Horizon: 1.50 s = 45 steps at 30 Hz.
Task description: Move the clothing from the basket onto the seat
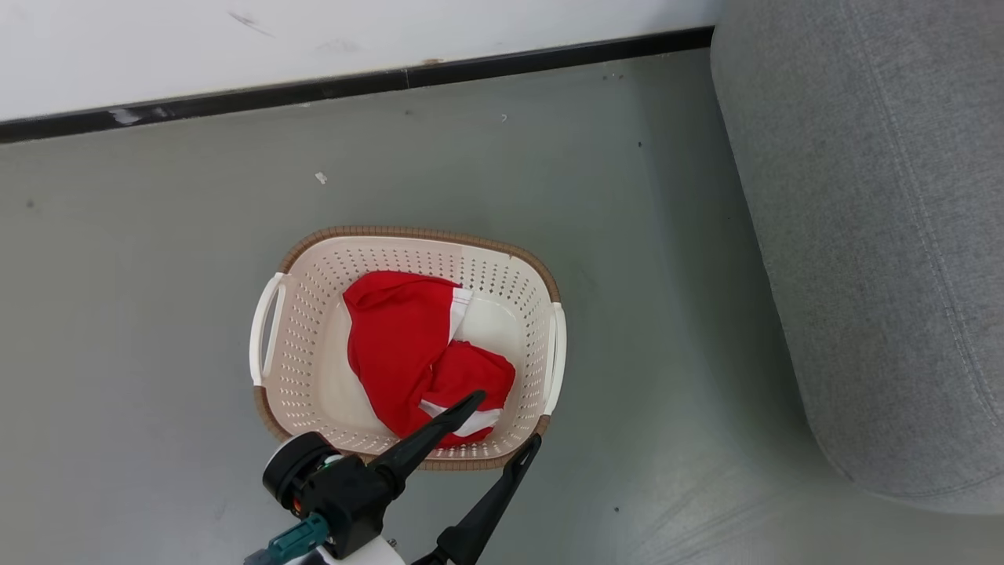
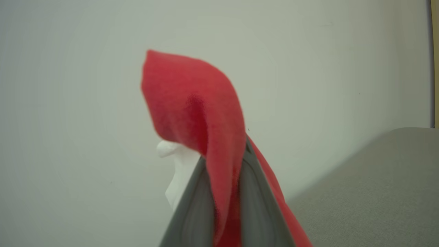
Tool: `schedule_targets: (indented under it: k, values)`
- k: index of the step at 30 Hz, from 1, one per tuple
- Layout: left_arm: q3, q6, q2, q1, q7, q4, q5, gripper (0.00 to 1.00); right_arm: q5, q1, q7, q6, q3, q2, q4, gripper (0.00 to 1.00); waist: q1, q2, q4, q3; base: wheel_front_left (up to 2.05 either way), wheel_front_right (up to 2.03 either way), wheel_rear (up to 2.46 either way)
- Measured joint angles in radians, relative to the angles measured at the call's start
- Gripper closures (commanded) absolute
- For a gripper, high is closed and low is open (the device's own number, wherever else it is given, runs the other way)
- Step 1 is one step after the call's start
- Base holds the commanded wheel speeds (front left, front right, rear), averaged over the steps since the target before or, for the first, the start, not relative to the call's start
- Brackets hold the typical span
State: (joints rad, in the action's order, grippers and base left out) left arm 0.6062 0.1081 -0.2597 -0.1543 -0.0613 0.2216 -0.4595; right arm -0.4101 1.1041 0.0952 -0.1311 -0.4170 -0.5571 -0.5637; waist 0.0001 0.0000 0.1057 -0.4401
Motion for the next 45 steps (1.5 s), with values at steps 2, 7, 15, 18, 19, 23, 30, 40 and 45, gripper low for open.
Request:
schedule_targets:
  k: [2,7,15,18,19,23,30,40,45]
  values:
    - [-0.002,0.0,-0.002,-0.005,0.0,0.004,0.003,0.0,0.001,0.012,-0.001,0.0,-0.01,0.0,-0.005,1.0,0.0,0.0,-0.002,-0.009,0.0,0.0,0.0]
    - [-0.012,0.0,-0.009,-0.022,0.008,0.016,0.004,0.0,0.025,0.056,-0.016,0.0,-0.061,0.011,-0.041,1.0,0.0,0.0,-0.007,-0.05,0.0,0.0,0.0]
    - [-0.023,0.0,-0.025,-0.04,0.009,0.033,0.004,0.0,0.076,0.117,-0.024,0.0,-0.166,0.008,-0.085,1.0,0.0,0.0,-0.006,-0.109,0.0,0.0,0.0]
    - [-0.031,0.0,-0.031,-0.046,0.009,0.039,0.005,0.0,0.105,0.152,-0.021,0.0,-0.197,-0.012,-0.085,1.0,0.0,0.0,-0.004,-0.129,0.0,0.0,0.0]
    - [-0.033,0.0,-0.034,-0.046,0.009,0.041,0.005,0.0,0.117,0.163,-0.017,0.0,-0.205,-0.018,-0.084,1.0,0.0,0.0,-0.003,-0.136,0.0,0.0,0.0]
    - [-0.043,0.0,-0.037,-0.046,0.009,0.048,0.005,0.0,0.165,0.192,-0.012,0.0,-0.219,-0.03,-0.083,1.0,0.0,0.0,-0.001,-0.161,0.0,0.0,0.0]
    - [-0.043,0.0,-0.049,-0.046,0.017,0.058,0.005,0.0,0.212,0.149,0.0,0.0,-0.263,0.039,-0.143,1.0,0.0,0.0,0.003,-0.205,0.0,0.0,0.0]
    - [-0.047,0.0,-0.058,-0.051,0.026,0.073,0.015,0.0,0.239,0.06,0.07,0.0,-0.329,0.151,-0.21,1.0,0.0,0.0,0.013,-0.27,0.0,0.0,0.0]
    - [-0.061,0.0,-0.065,-0.077,0.026,0.08,0.024,0.0,0.258,0.046,0.108,0.0,-0.355,0.204,-0.251,0.3,0.0,0.0,0.028,-0.296,0.0,0.0,0.0]
